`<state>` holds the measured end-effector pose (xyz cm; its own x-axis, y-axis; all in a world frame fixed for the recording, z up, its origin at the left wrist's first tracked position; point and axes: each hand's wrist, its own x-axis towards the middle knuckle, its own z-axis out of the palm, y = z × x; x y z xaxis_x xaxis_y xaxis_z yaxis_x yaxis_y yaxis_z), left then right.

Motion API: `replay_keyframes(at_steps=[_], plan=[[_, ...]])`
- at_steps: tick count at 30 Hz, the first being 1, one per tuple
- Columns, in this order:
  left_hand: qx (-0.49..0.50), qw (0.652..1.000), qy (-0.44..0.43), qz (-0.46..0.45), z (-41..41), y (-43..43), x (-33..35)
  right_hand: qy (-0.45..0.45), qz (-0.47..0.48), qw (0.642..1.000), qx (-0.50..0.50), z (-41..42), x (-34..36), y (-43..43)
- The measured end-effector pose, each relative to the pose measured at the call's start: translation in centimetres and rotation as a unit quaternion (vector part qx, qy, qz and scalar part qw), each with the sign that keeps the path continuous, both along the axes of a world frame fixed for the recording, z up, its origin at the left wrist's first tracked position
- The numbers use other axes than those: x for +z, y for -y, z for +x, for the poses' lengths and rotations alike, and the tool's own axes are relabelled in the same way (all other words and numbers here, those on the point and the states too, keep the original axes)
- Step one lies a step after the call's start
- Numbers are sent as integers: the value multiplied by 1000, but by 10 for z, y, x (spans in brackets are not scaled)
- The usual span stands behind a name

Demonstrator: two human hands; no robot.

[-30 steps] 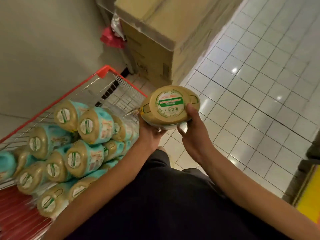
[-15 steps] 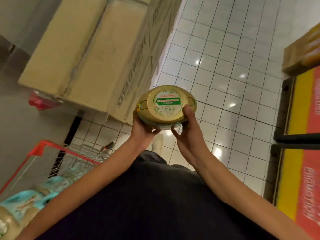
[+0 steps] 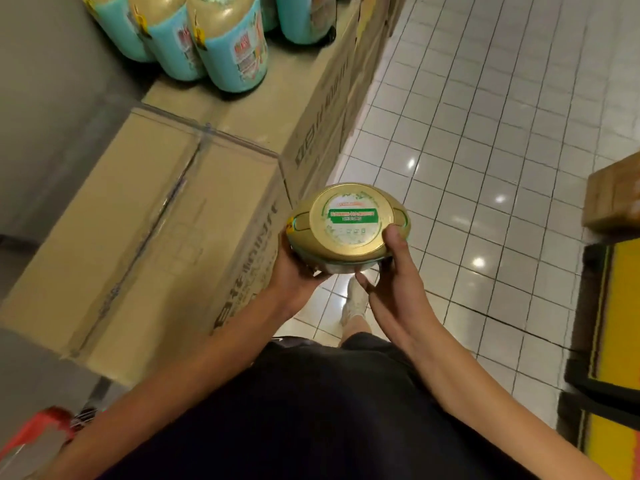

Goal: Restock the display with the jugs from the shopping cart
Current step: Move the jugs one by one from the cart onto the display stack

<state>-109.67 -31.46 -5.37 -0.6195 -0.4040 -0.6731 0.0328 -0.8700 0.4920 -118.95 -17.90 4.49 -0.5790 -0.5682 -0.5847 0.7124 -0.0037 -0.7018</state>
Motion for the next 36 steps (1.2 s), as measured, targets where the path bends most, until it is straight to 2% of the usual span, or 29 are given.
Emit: replay_keyframes(at_steps=[4,11,17,20,22,27,36], plan=[[53,998,8,-19,-62,40,12,-5,-16,998,69,-78,5,49],[179,984,6,24,-123,118,21,-27,-31,978,205,-170,26,153],[152,975,138,-82,-137,177,28,-41,-32,958,281,-213,26,244],[142,966,194,-90,-148,206,27,-41,-28,955,294,-229,21,284],[148,961,221,-77,-158,219,28,-41,-16,951,307,-238,16,305],[205,955,212,-14,-185,245,37,-41,-15,938,344,-260,6,346],[348,907,232,42,-219,244,28,-84,1,901,425,-299,-11,379]])
